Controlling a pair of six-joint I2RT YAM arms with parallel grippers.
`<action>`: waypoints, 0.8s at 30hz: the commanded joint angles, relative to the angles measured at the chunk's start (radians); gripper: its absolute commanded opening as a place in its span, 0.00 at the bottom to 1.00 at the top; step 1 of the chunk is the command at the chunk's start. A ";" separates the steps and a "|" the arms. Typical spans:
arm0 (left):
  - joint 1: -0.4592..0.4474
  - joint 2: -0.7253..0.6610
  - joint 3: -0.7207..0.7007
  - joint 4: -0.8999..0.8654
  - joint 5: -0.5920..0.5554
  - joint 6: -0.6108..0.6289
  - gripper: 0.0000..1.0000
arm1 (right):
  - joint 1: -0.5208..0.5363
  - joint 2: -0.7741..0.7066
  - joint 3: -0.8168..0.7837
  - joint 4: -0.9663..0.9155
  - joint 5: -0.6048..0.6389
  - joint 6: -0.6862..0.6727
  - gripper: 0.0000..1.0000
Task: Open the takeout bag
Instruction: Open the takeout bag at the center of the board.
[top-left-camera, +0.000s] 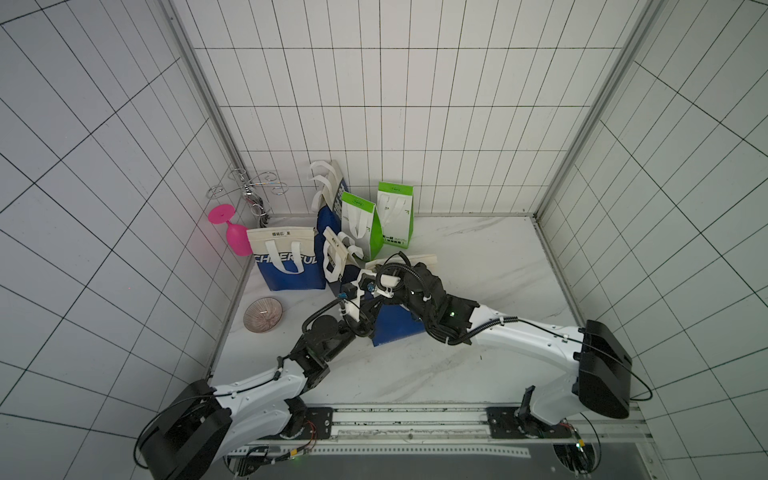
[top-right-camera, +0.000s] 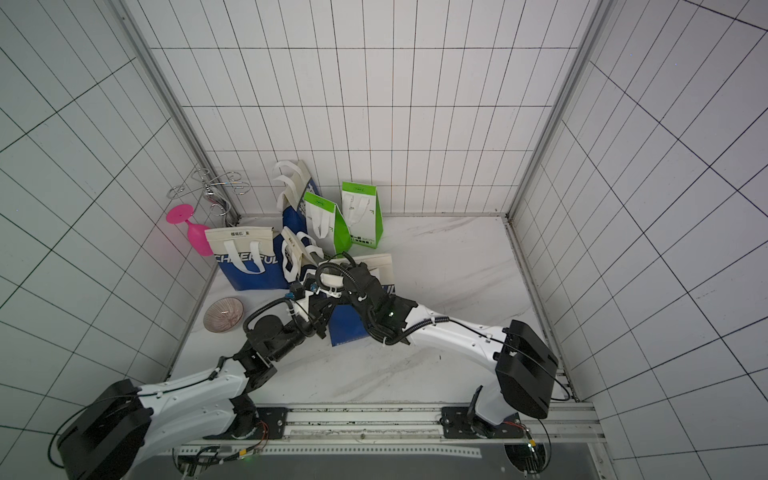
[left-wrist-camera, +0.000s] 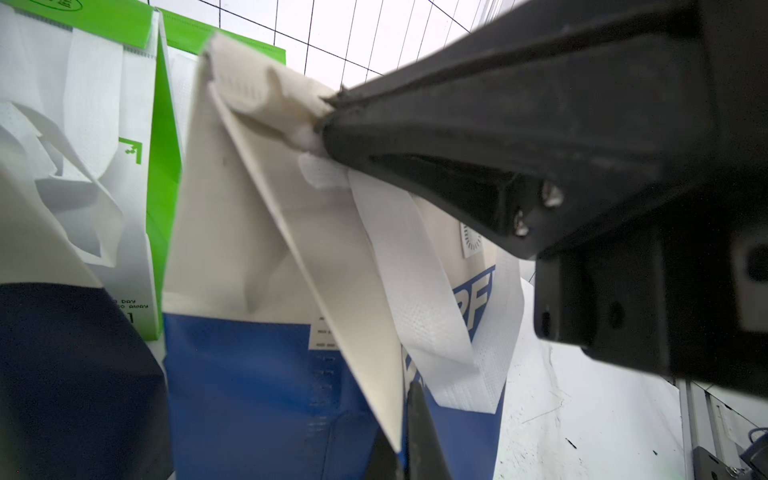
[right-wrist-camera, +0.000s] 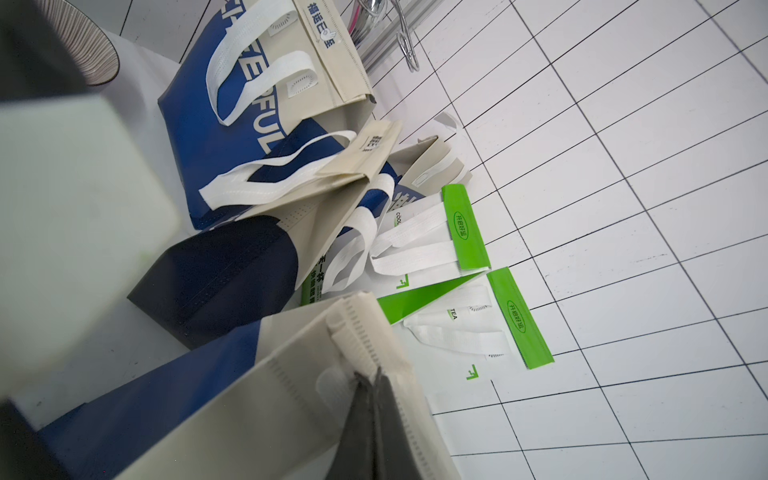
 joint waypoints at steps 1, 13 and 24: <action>-0.022 0.001 -0.019 -0.058 0.121 0.009 0.00 | -0.069 -0.019 0.239 0.248 0.152 -0.029 0.00; -0.022 0.009 -0.018 -0.058 0.126 0.009 0.00 | -0.116 -0.004 0.304 0.230 0.140 -0.061 0.00; -0.024 0.014 -0.016 -0.056 0.124 0.009 0.00 | -0.147 -0.052 0.308 0.020 -0.035 -0.002 0.00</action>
